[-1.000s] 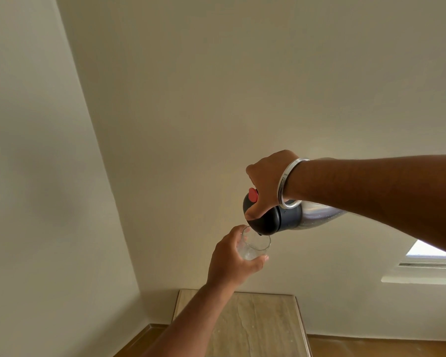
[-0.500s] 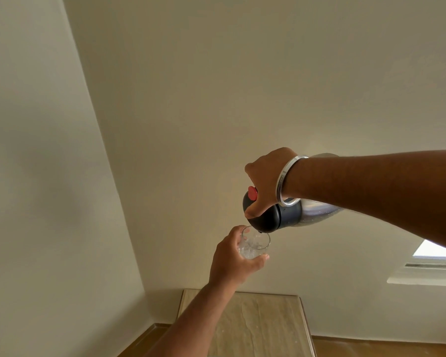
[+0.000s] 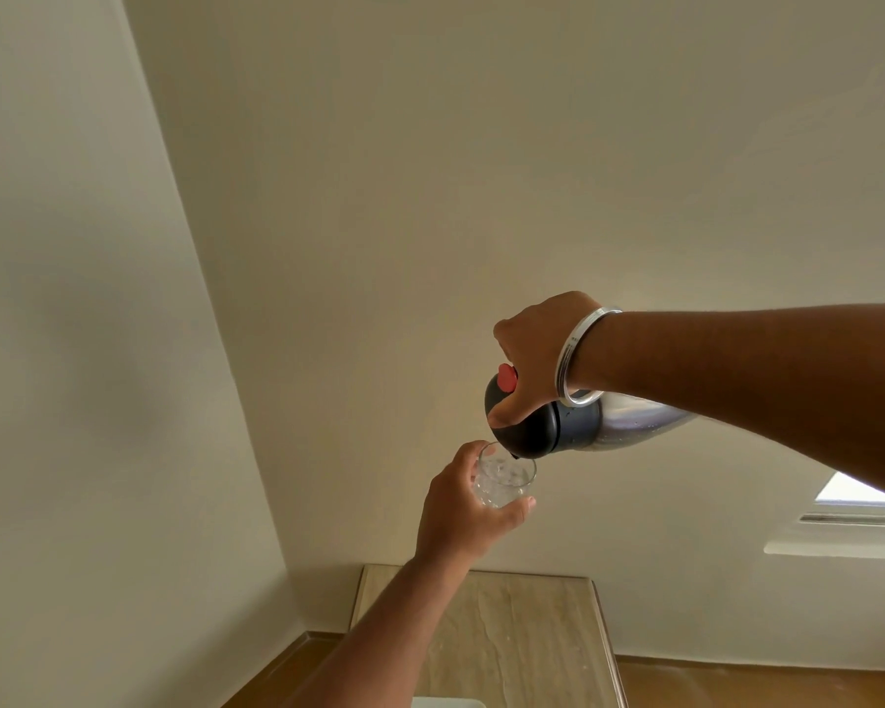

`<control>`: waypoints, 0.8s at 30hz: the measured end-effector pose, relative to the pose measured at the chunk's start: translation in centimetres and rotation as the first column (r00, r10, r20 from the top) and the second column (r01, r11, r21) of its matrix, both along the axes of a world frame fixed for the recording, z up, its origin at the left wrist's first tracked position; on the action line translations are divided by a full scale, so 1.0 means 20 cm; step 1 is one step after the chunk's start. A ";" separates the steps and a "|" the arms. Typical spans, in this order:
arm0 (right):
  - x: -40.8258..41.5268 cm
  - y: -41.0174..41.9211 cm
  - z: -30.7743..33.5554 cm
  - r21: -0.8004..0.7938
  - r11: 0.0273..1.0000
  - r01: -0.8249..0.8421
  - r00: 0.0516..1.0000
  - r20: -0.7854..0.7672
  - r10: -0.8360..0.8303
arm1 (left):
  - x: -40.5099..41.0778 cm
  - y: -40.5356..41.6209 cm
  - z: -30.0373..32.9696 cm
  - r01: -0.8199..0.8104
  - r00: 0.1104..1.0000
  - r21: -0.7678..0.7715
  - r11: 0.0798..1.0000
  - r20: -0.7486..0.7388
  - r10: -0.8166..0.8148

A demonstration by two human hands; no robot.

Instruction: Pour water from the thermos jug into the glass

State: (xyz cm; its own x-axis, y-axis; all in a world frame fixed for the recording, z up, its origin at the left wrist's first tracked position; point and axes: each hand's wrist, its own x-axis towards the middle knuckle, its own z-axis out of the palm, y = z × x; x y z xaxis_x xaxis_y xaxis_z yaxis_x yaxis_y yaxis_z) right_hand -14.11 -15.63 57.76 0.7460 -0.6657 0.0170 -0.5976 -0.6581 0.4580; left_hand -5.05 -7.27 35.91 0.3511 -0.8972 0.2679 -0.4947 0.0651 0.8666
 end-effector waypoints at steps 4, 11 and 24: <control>-0.03 -0.03 -0.03 0.028 1.000 0.013 0.999 0.042 -0.014 | 0.00 0.00 -0.02 -0.009 1.000 0.006 1.000 -0.001 0.009; -0.08 -0.08 -0.12 0.107 0.994 0.024 0.995 0.097 -0.034 | -0.04 -0.01 -0.08 -0.015 1.000 0.031 0.999 0.000 0.015; -0.39 -0.28 -0.34 0.603 0.794 0.075 0.775 0.467 -0.427 | -0.17 0.01 -0.19 -0.131 0.991 0.116 0.985 0.028 0.128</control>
